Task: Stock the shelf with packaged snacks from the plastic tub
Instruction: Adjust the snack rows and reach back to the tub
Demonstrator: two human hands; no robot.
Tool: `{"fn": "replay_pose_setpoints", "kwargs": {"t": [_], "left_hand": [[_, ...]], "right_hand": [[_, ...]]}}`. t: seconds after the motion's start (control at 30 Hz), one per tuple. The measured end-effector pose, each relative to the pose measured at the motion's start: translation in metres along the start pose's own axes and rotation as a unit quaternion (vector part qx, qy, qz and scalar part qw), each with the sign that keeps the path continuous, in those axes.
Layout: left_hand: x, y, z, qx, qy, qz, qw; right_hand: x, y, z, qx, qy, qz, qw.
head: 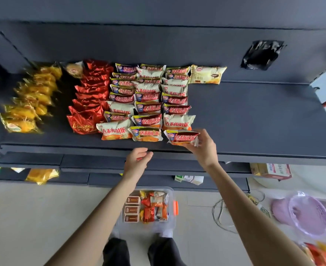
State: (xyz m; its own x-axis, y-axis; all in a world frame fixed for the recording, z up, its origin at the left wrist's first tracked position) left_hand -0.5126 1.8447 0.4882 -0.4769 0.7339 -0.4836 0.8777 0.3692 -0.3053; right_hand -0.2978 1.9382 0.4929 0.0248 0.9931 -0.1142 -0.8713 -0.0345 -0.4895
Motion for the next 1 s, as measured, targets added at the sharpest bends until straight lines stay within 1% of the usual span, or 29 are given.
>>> {"fn": "replay_pose_setpoints", "kwargs": {"t": [0.07, 0.17, 0.3, 0.5, 0.63, 0.8, 1.0], "left_hand": [[0.001, -0.001, 0.003, -0.010, -0.012, -0.006, 1.000], [0.003, -0.002, 0.008, -0.003, -0.030, -0.003, 1.000], [0.010, -0.003, 0.013, 0.117, -0.012, 0.013, 0.993], [0.019, -0.004, 0.029, 0.258, 0.002, 0.059, 0.964], [0.021, -0.006, 0.030, 0.310, 0.014, 0.073, 0.948], [0.023, -0.008, 0.032, 0.346, 0.022, 0.087, 0.934], [0.018, -0.011, 0.028, 0.403, 0.033, 0.069, 0.912]], "right_hand": [[0.002, 0.008, -0.002, 0.005, 0.000, 0.004, 1.000], [0.006, 0.013, -0.004, 0.022, 0.007, -0.015, 1.000], [0.014, 0.016, -0.007, 0.031, 0.004, -0.027, 0.999], [0.014, 0.016, -0.013, 0.044, 0.015, -0.023, 0.999], [0.015, 0.017, -0.015, 0.038, 0.018, -0.024, 0.999], [0.015, 0.017, -0.015, 0.035, 0.017, -0.023, 0.999], [0.012, 0.017, -0.015, 0.046, 0.026, -0.021, 0.998]]}}
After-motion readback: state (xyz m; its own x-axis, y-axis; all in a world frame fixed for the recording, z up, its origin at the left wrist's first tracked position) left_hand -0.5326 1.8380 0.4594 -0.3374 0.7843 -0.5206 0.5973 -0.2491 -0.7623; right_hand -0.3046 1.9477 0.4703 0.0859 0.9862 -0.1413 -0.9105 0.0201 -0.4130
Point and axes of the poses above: each hand's wrist, its own x-axis towards the middle knuckle, its own y-axis out of the palm, z = x × y, the point moved 5 cm from there along x, towards the middle knuckle, and after that the axes turned 7 degrees about -z, right-handed, at the moved point
